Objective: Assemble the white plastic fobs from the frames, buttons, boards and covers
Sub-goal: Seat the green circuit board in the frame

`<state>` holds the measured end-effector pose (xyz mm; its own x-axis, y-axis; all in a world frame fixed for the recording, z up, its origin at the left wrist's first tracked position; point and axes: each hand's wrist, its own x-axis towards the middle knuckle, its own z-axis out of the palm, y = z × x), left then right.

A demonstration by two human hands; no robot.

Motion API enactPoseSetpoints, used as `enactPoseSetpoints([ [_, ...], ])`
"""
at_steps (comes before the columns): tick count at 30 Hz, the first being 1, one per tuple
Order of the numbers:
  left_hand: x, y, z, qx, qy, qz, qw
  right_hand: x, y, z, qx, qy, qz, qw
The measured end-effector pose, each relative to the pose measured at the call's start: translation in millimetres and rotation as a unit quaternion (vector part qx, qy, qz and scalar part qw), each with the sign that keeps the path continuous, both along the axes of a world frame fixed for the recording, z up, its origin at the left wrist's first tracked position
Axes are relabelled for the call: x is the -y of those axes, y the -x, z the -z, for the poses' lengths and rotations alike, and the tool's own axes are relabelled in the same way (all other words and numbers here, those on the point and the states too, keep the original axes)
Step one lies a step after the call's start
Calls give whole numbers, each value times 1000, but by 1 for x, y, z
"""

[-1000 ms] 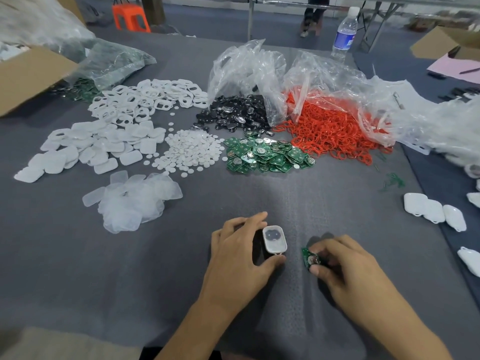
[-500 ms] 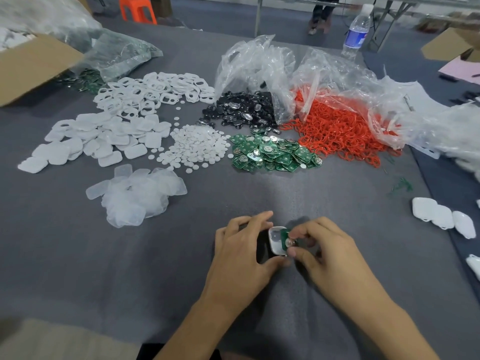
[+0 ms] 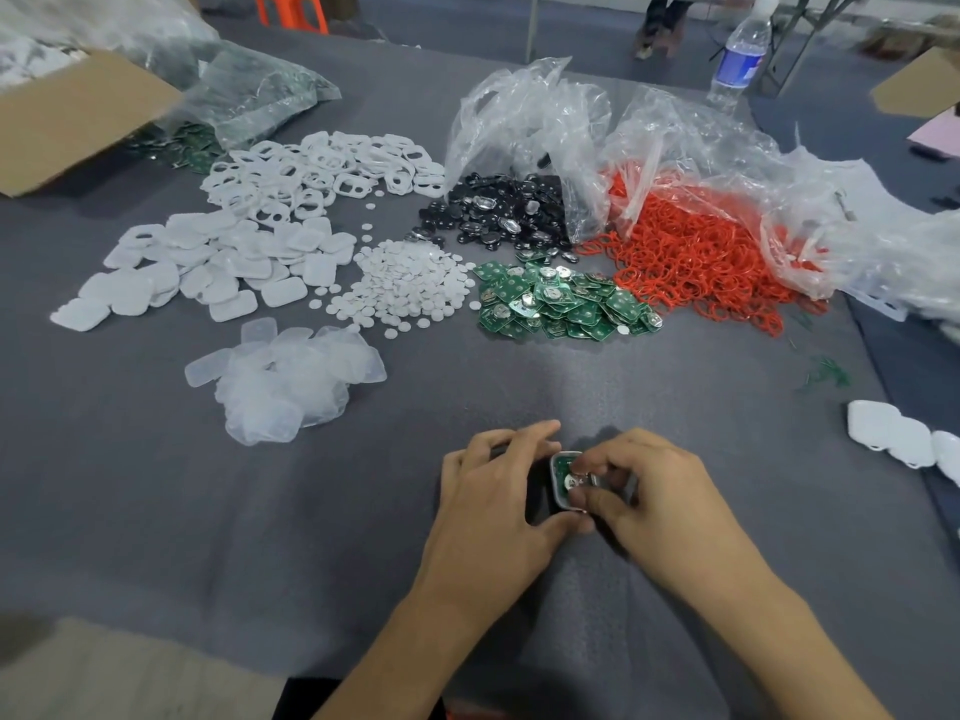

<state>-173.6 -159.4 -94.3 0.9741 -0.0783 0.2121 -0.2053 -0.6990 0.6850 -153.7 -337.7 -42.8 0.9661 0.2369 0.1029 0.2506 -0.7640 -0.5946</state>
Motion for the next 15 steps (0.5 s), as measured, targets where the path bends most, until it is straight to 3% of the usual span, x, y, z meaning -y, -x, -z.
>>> enactPoseSetpoints([
  [15,1,-2,1,12,1,-11,1000,-5,-3,-7,-7,14,-6,1000],
])
